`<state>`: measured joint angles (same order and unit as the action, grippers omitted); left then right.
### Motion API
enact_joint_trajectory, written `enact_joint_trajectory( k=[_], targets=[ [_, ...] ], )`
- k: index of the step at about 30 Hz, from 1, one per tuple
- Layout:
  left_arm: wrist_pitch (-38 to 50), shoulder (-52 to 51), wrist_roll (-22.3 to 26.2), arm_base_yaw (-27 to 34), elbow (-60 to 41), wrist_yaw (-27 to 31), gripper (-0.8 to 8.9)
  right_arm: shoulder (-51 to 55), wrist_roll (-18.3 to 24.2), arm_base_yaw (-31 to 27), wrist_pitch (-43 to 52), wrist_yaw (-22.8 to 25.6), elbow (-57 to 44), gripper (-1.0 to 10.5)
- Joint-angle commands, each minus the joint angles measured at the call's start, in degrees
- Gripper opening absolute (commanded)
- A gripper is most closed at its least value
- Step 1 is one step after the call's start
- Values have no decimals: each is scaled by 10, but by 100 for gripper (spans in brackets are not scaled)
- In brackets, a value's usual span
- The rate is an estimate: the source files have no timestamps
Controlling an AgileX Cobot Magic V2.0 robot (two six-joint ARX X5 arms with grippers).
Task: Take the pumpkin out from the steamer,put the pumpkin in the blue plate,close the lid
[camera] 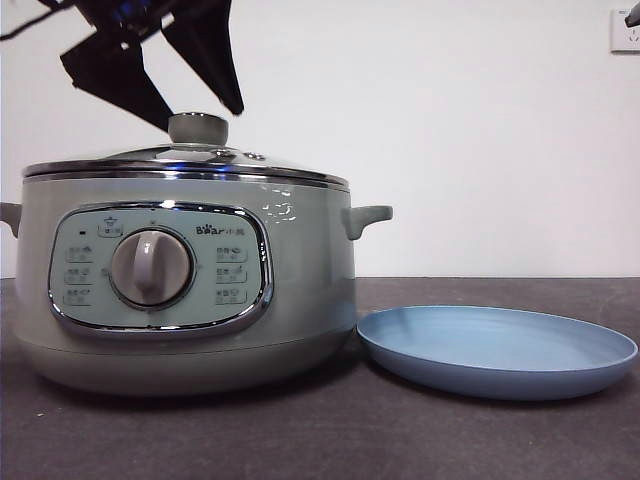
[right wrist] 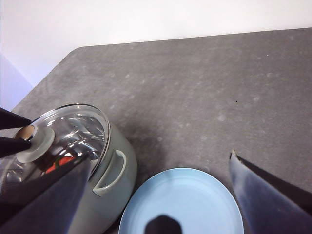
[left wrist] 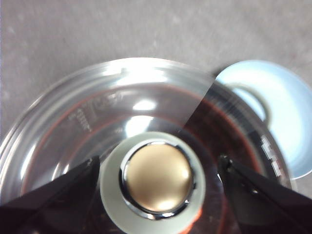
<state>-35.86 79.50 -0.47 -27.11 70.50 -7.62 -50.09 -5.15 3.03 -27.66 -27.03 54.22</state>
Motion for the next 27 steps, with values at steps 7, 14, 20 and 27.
enact_joint_trajectory(
  k=[7,14,20,27],
  targets=[
    [-11,9,23,-8,1,2,299,0,-3,2,0,0,1,473],
    [-18,9,42,-7,2,2,-6,0,-3,2,-16,2,1,473],
    [-6,-9,42,-7,2,5,-8,-1,-3,2,-21,2,1,473],
    [16,-84,34,-7,2,53,-8,-1,-4,2,-21,-1,1,473]
  ],
)
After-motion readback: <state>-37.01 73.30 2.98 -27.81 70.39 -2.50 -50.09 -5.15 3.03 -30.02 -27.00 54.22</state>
